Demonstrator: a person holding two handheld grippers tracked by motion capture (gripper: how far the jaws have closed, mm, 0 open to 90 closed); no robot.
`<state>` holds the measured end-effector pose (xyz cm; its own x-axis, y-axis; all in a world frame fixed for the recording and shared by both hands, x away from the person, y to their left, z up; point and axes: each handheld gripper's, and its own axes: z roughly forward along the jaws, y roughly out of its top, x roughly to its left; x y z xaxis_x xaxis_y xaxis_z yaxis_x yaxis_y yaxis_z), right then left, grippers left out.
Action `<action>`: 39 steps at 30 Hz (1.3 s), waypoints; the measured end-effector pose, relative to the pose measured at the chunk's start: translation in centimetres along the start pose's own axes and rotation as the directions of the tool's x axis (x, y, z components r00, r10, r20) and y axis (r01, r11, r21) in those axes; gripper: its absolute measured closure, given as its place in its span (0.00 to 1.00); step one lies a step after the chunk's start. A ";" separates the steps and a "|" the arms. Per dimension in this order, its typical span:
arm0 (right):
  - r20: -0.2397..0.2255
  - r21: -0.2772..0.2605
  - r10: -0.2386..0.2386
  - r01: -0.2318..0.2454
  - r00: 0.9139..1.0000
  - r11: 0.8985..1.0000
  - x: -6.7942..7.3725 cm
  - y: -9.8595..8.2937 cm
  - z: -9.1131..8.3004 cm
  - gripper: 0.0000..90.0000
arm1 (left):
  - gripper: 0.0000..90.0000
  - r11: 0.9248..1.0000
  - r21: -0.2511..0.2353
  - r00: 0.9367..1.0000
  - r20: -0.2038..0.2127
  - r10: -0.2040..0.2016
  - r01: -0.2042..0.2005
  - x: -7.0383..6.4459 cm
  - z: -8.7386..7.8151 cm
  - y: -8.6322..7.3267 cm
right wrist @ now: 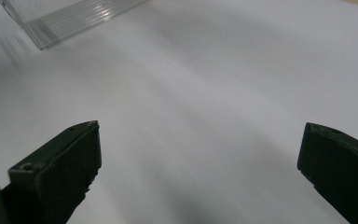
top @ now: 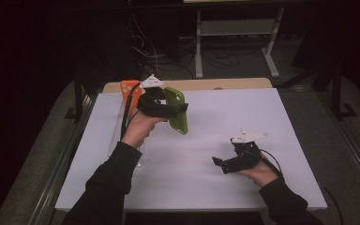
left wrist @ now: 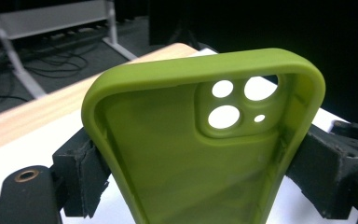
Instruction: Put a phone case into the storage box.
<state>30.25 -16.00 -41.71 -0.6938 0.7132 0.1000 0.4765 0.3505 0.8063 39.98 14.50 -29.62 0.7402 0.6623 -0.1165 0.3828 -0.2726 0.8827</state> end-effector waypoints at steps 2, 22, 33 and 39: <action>0.004 0.002 0.004 -0.004 1.000 1.000 -0.2 -0.6 -0.4 0.00 | 0.16 1.000 -0.008 1.000 -0.022 -0.002 0.002 0.7 -0.8 0.4; 0.016 0.043 -0.009 0.009 1.000 0.999 0.1 -3.6 -1.6 0.00 | 0.16 0.998 -0.054 0.963 -0.268 -0.035 0.022 7.1 -5.7 1.4; 0.018 0.033 -0.012 0.011 1.000 0.999 -0.1 -3.6 -1.7 0.00 | 0.16 0.994 -0.077 0.887 -0.450 -0.105 0.079 9.6 -4.9 0.7; 0.021 0.031 -0.011 0.010 1.000 0.999 -0.2 -3.5 -1.8 0.00 | 0.16 0.991 -0.081 0.850 -0.510 -0.136 0.109 10.3 -4.2 0.3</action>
<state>27.69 -18.48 -43.50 -0.6875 0.7218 0.0792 0.4860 0.3763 0.7888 45.39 24.21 -28.63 0.2950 0.9554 0.0135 0.4155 -0.1410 0.8986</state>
